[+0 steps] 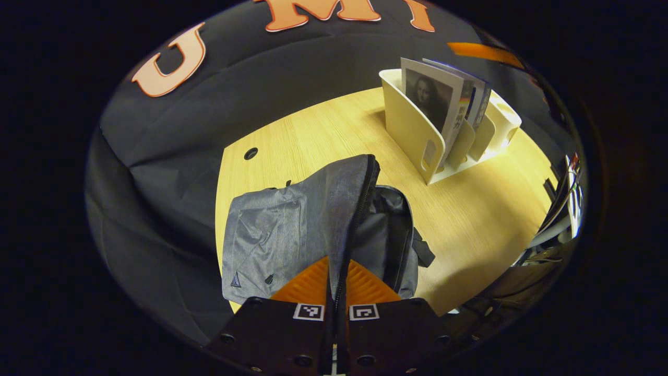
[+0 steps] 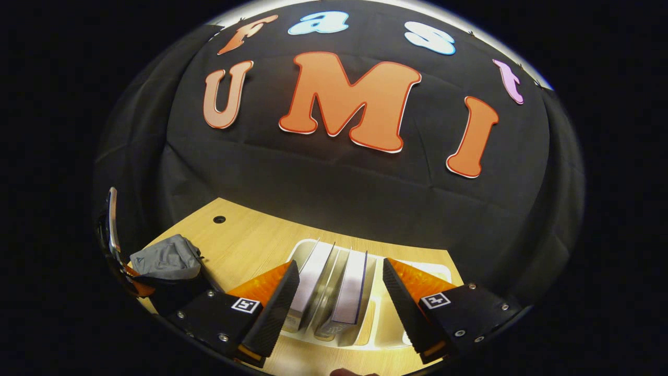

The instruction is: Open the schoolbag, grab two books from the bookshelf and put them into the schoolbag.

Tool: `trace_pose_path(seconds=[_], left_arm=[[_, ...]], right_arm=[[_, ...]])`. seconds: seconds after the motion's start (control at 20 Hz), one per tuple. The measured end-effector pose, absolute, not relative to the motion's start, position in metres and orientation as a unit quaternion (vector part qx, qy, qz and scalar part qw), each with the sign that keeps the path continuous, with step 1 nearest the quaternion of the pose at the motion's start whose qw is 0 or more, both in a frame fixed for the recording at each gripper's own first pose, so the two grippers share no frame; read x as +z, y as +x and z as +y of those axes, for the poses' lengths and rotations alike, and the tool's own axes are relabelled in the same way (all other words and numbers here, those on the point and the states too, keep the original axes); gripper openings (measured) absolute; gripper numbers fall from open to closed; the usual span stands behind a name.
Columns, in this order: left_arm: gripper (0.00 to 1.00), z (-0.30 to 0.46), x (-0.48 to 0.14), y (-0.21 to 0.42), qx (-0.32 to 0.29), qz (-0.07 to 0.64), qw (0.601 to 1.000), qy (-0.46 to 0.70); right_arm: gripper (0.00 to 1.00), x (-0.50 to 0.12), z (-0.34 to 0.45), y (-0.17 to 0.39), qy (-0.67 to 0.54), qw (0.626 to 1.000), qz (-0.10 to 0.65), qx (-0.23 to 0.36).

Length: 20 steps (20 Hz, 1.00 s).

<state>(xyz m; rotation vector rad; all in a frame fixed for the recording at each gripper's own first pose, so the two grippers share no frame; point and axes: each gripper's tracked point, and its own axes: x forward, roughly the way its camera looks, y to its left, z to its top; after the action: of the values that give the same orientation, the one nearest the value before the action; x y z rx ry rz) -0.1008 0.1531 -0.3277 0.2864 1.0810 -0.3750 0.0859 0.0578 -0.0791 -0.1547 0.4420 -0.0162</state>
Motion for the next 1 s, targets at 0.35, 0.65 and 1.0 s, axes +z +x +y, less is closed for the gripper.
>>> trace_pose_path(seconds=[0.35, 0.65, 1.0], left_arm=[[0.04, 0.179, -0.300, -0.088, -0.200, 0.522, 0.824, 0.094], [0.04, 0.197, -0.290, -0.076, -0.221, 0.526, 0.814, 0.108], [0.04, 0.204, -0.282, -0.071, -0.247, 0.529, 0.802, 0.124]], right_arm=[[0.97, -0.100, 0.078, 0.100, -0.055, 0.948, 0.312, 0.013], [0.97, -0.124, 0.088, 0.118, -0.096, 0.918, 0.384, 0.016], [0.96, -0.153, 0.100, 0.125, -0.076, 0.879, 0.470, 0.023]])
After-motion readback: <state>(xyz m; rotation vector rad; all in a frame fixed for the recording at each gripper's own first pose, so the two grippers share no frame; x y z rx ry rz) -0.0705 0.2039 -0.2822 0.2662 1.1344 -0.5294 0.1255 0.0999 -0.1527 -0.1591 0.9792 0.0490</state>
